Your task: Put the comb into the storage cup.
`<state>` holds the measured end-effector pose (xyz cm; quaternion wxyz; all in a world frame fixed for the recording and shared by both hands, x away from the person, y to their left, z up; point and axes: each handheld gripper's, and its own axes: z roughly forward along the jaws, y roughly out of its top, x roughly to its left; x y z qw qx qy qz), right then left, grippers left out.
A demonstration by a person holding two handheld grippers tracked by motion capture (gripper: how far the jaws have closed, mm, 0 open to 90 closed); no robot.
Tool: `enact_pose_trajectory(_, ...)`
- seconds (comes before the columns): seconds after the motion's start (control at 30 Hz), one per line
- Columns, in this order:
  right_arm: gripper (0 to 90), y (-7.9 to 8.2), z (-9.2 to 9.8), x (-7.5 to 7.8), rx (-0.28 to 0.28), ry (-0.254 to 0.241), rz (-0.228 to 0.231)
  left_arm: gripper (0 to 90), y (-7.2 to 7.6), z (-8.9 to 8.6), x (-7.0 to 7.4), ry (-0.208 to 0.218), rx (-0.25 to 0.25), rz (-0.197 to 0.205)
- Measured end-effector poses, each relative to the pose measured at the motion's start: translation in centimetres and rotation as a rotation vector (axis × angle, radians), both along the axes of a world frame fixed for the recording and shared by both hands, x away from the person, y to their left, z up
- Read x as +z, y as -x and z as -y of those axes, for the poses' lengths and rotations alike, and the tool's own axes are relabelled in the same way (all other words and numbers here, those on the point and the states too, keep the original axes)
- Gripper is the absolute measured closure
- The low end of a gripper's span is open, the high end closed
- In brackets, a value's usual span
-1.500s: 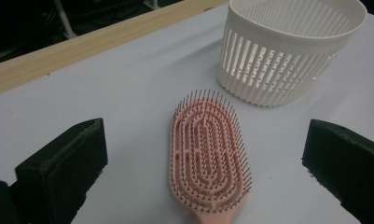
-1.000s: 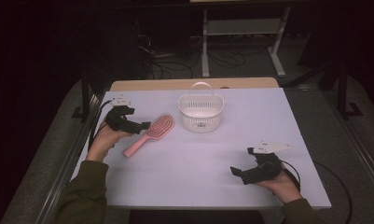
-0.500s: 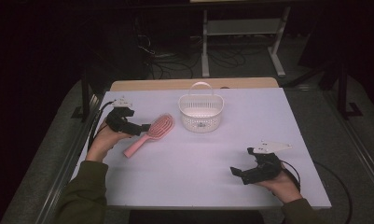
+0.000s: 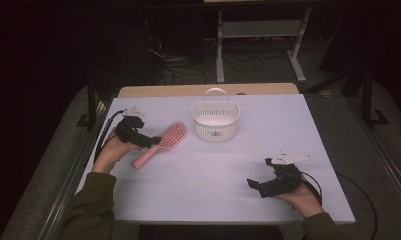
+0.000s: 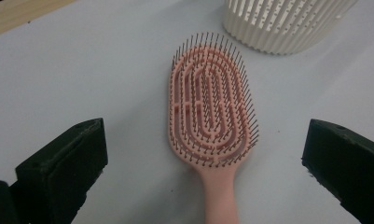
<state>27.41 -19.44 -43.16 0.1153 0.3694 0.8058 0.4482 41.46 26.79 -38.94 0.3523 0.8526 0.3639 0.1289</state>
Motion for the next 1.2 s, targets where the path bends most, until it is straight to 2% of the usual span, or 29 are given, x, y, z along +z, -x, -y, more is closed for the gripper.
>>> enact_pose_trajectory(0.67,0.0,0.0,0.0,0.0,0.0,-0.001,0.0,0.0,0.1,0.3,-0.8,-0.09,-0.007,-0.059)
enact_pose_trajectory(1.2,0.0,0.0,0.0,0.0,0.001,0.0,-0.001,0.0,0.0,0.6,-1.5,-0.141,-0.009,-0.108)
